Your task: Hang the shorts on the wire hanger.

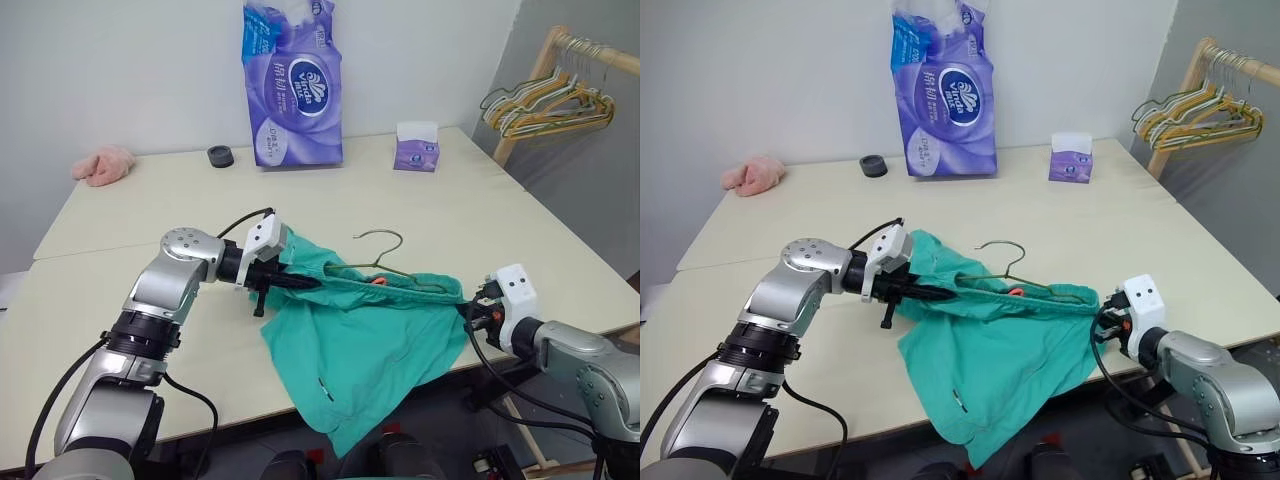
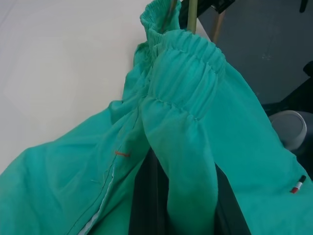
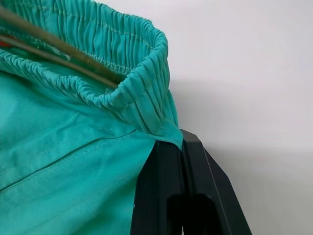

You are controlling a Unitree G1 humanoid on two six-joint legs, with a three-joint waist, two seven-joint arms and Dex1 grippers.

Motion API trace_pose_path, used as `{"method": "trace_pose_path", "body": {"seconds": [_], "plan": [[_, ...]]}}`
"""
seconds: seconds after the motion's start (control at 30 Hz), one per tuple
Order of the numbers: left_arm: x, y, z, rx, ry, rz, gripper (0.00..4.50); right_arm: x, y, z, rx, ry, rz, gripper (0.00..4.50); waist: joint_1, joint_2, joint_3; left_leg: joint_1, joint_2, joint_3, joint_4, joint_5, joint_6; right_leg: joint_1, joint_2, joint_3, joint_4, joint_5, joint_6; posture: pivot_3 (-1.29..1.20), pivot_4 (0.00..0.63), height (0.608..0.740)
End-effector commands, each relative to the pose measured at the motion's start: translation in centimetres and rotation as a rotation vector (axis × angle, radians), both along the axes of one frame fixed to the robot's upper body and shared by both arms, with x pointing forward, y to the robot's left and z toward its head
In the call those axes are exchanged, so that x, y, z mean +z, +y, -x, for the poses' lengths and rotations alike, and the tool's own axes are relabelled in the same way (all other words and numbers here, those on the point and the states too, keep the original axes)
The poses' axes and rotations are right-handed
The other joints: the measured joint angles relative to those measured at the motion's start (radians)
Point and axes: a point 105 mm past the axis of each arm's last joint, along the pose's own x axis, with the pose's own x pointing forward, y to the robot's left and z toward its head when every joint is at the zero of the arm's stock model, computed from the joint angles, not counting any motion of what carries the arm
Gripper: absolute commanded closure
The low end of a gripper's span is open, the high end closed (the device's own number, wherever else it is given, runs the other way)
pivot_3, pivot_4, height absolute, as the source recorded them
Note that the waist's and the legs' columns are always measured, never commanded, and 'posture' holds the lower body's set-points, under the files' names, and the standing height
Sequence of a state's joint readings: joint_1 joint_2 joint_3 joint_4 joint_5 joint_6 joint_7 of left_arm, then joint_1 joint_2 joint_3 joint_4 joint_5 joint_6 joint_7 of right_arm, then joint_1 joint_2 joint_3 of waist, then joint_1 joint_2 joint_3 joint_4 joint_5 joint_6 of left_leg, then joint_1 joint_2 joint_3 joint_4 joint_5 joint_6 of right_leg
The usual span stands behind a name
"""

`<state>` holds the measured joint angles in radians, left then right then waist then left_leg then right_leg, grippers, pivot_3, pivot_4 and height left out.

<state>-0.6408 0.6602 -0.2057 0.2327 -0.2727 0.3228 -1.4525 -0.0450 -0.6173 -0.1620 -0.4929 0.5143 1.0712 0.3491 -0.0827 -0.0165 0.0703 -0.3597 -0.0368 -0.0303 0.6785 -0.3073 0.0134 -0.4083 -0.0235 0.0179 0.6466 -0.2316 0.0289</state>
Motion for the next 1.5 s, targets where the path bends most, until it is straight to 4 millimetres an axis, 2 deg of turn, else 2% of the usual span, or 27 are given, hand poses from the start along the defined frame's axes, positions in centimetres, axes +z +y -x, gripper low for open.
{"method": "trace_pose_path", "body": {"seconds": [0.03, 0.13, 0.23, 0.33, 0.5, 0.6, 0.7, 0.87, 0.9, 0.97, 1.13, 1.27, 1.37, 1.5], "plan": [[0.1, 1.1, -0.2, 0.008, -0.042, -0.073, 4.50, 1.3, -2.9, -0.4, -0.060, -0.052, 0.085, 4.47, 0.001, 0.000, 0.000, 0.000, 0.000, 0.000, 0.000, 0.000, 0.000, 0.000, 0.000, 0.000, 0.000, -0.001, 0.001, -0.15, 0.055, 0.740], [-0.5, 1.4, -0.1, 0.009, -0.045, -0.114, 4.50, 1.8, -3.6, -0.2, -0.026, -0.066, 0.150, 4.47, 0.002, 0.000, 0.000, 0.000, 0.000, 0.000, 0.000, 0.000, 0.000, 0.000, 0.000, 0.000, 0.000, -0.002, 0.003, -0.15, 0.050, 0.740], [-0.9, 1.7, -0.3, 0.018, -0.063, -0.137, 4.50, 3.2, -4.2, -0.5, 0.047, -0.115, 0.265, 4.47, 0.001, 0.000, 0.000, 0.000, 0.000, 0.001, 0.000, 0.000, 0.000, 0.000, 0.000, 0.001, 0.000, -0.002, 0.003, -0.15, 0.047, 0.740], [-0.9, 1.2, -0.9, 0.036, -0.089, -0.123, 4.50, 6.0, -2.2, -1.4, 0.221, -0.223, 0.404, 4.47, -0.001, 0.001, 0.000, 0.000, 0.000, 0.002, 0.000, 0.000, 0.000, 0.000, 0.000, 0.001, 0.000, -0.002, 0.003, -0.16, 0.042, 0.740], [-0.8, 0.1, -1.6, 0.044, -0.132, -0.097, 4.50, 9.0, 2.8, -2.3, 0.445, -0.359, 0.456, 4.47, -0.004, 0.001, 0.000, 0.000, 0.001, 0.002, 0.000, 0.000, 0.000, -0.001, 0.001, 0.000, -0.001, -0.002, 0.003, -0.16, 0.040, 0.740], [-0.8, -0.2, -2.0, 0.055, -0.149, -0.085, 4.50, 9.3, 4.8, -2.2, 0.542, -0.382, 0.468, 4.47, -0.003, 0.001, 0.000, -0.001, 0.001, 0.001, 0.000, 0.000, 0.000, -0.001, 0.001, 0.001, -0.001, -0.001, 0.002, -0.16, 0.042, 0.740], [-0.9, -0.6, -2.2, 0.066, -0.165, -0.067, 4.50, 8.9, 6.3, -1.5, 0.631, -0.367, 0.457, 4.47, 0.003, 0.000, 0.000, -0.002, 0.001, 0.001, 0.000, 0.000, 0.000, -0.002, 0.000, 0.000, -0.001, 0.001, -0.002, -0.16, 0.042, 0.740], [-1.1, -1.1, -2.3, 0.068, -0.180, -0.047, 4.50, 8.2, 6.6, -0.6, 0.701, -0.332, 0.469, 4.47, 0.004, 0.000, 0.000, -0.002, 0.000, 0.001, 0.001, 0.000, 0.000, -0.002, -0.001, 0.000, -0.001, 0.001, -0.002, -0.16, 0.043, 0.740], [-1.1, -1.2, -2.3, 0.068, -0.181, -0.038, 4.50, 8.2, 6.4, -0.5, 0.705, -0.326, 0.478, 4.09, 0.003, 0.000, 0.000, -0.002, 0.000, 0.001, 0.001, 0.000, 0.000, -0.002, -0.001, 0.000, -0.001, 0.001, -0.002, -0.16, 0.043, 0.740], [-1.0, -1.4, -2.3, 0.068, -0.183, -0.021, 4.50, 8.3, 5.9, -0.1, 0.723, -0.307, 0.495, 3.64, 0.002, 0.000, 0.000, -0.002, 0.000, 0.001, 0.001, 0.000, 0.000, -0.002, -0.001, 0.000, 0.000, 0.001, -0.002, -0.16, 0.042, 0.740], [-1.1, -1.8, -1.8, 0.048, -0.170, 0.002, 4.50, 9.3, 3.6, 0.9, 0.734, -0.226, 0.515, 1.95, 0.003, 0.001, 0.000, -0.002, 0.000, 0.001, 0.001, 0.000, 0.000, -0.002, -0.001, 0.000, -0.001, 0.001, -0.002, -0.16, 0.038, 0.740], [-1.2, -2.0, -1.5, 0.033, -0.166, 0.013, 4.50, 10.2, 2.1, 1.3, 0.683, -0.168, 0.460, 0.62, 0.002, 0.000, 0.000, -0.002, 0.000, 0.001, 0.001, 0.000, 0.000, -0.002, -0.001, 0.000, -0.001, 0.001, -0.002, -0.16, 0.035, 0.740], [-1.0, -2.2, -1.4, 0.029, -0.163, 0.029, 4.50, 9.6, 1.6, 1.2, 0.630, -0.129, 0.394, 0.62, 0.002, 0.000, 0.000, -0.002, 0.001, 0.001, 0.001, 0.000, 0.000, -0.002, -0.001, 0.000, 0.000, 0.001, -0.002, -0.16, 0.029, 0.740], [-0.6, -2.4, -1.5, 0.029, -0.161, 0.059, 4.50, 7.5, 1.7, 0.4, 0.585, -0.081, 0.336, 0.62, 0.002, -0.001, -0.001, -0.002, 0.000, 0.001, 0.001, 0.000, 0.000, -0.002, -0.002, 0.000, 0.000, 0.001, -0.002, -0.16, 0.029, 0.740]]}}
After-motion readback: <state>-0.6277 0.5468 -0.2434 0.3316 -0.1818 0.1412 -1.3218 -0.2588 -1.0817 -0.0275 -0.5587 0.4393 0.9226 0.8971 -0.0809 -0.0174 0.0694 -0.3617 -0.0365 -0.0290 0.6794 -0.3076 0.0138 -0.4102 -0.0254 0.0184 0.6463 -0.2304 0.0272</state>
